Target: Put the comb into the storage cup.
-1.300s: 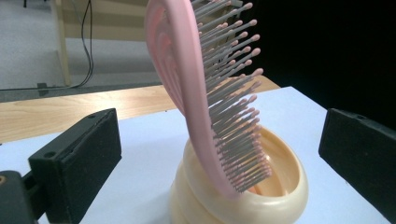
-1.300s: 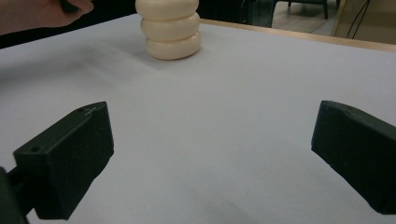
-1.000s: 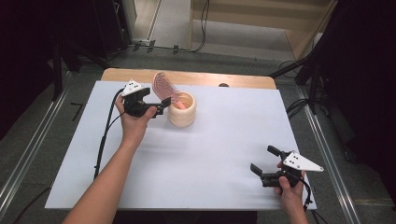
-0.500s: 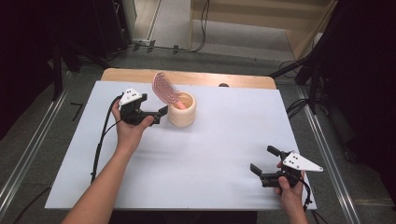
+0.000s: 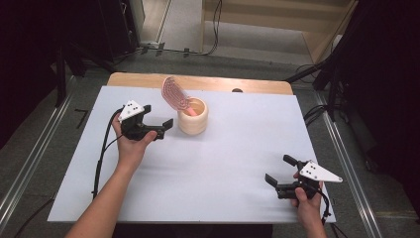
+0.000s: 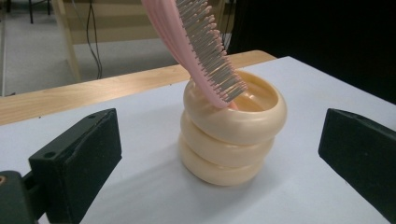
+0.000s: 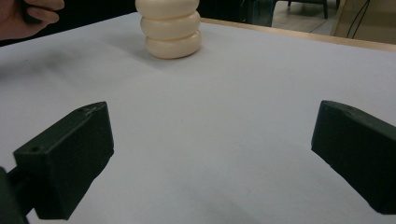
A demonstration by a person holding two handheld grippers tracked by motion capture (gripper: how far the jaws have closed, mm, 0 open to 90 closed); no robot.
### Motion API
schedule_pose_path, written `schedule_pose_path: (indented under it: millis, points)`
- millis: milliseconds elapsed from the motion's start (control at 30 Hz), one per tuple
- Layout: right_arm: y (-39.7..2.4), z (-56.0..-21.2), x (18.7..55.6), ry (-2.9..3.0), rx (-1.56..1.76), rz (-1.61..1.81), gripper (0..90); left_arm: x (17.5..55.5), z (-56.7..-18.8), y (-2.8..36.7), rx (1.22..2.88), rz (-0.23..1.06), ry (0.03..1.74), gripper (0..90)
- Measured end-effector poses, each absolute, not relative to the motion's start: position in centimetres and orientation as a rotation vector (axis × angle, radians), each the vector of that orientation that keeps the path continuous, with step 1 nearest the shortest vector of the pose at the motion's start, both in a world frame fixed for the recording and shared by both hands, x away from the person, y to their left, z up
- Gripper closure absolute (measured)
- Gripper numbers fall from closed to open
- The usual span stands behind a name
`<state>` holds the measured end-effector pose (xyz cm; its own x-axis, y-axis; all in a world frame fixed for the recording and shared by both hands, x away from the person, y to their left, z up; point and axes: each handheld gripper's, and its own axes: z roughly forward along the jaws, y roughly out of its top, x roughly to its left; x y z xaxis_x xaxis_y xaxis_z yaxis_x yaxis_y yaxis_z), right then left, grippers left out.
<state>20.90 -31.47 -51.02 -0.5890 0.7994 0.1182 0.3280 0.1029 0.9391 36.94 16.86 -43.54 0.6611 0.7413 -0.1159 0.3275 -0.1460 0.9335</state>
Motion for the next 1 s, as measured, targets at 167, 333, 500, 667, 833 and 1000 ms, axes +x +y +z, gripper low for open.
schedule_pose_path:
  millis: [167, 333, 500, 667, 833, 1000]
  points:
    - [-31.5, -51.0, 20.9, 1.965, 1.096, 1.492, 0.0, 36.1, -43.5, 17.2, 1.735, 0.457, 0.857, 0.0]
    - [-31.4, -51.0, 20.9, 1.964, 1.091, 1.491, 0.0, 35.3, -43.6, 17.8, 1.732, 0.464, 0.853, 0.0]
    - [-31.4, -51.0, 20.9, 1.967, 1.092, 1.49, 0.0, 34.6, -43.5, 18.5, 1.719, 0.469, 0.853, 0.3]
    - [-31.4, -51.0, 20.9, 1.964, 1.098, 1.492, 0.0, 33.8, -43.4, 19.1, 1.718, 0.473, 0.844, 0.3]
    - [-31.4, -51.0, 20.9, 1.962, 1.094, 1.49, 0.0, 32.8, -43.5, 19.9, 1.705, 0.473, 0.842, 0.2]
    - [-31.5, -50.9, 20.9, 1.958, 1.095, 1.491, 0.0, 31.9, -43.9, 20.5, 1.719, 0.479, 0.837, 0.2]
